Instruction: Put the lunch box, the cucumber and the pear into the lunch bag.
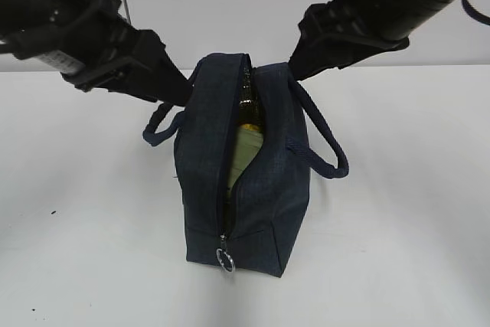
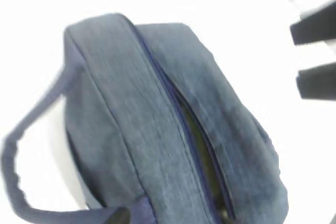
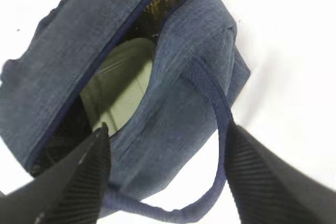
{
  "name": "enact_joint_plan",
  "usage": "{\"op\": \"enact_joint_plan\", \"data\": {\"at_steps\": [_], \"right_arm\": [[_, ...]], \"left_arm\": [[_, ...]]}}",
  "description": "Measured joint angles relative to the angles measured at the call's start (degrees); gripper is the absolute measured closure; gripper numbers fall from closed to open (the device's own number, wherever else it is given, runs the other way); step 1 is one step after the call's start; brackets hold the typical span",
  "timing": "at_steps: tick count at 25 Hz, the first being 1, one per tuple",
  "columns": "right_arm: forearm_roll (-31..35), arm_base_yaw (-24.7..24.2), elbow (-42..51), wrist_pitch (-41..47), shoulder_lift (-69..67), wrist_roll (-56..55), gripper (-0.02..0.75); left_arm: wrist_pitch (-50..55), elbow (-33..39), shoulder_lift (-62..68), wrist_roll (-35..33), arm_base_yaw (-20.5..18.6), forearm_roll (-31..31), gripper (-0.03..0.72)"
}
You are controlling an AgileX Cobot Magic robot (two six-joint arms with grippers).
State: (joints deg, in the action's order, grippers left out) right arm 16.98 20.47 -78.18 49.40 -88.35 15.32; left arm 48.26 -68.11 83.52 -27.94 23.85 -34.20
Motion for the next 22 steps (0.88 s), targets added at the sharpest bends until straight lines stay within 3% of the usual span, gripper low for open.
{"op": "enact_joint_plan", "data": {"at_steps": [2,6,10,14,17,22], "right_arm": [[0.99,0.00,3.71,-2.64,4.16,0.17,0.213],[10.41,0.10,18.89,-14.88,14.11,8.83,0.225],[28.19,0.10,32.73,-23.67,22.81,29.75,0.227],[51.99,0.10,43.15,-26.46,27.81,57.33,0.227],[65.74,0.10,48.28,-27.73,28.33,69.01,0.227],[73.35,0.10,51.32,-27.01,28.33,76.40,0.227]], "left_arm": [[-3.08,2.39,-3.03,-0.42,0.00,0.07,0.348],[-9.56,9.41,-8.92,-3.57,0.06,0.07,0.348],[-17.45,18.07,-13.90,-5.77,0.63,-0.12,0.348],[-23.30,25.46,-17.42,-6.22,0.69,-0.40,0.348],[-23.78,28.48,-18.28,-6.39,0.74,-0.53,0.348],[-22.52,29.42,-18.38,-6.44,0.75,-1.03,0.351]]}}
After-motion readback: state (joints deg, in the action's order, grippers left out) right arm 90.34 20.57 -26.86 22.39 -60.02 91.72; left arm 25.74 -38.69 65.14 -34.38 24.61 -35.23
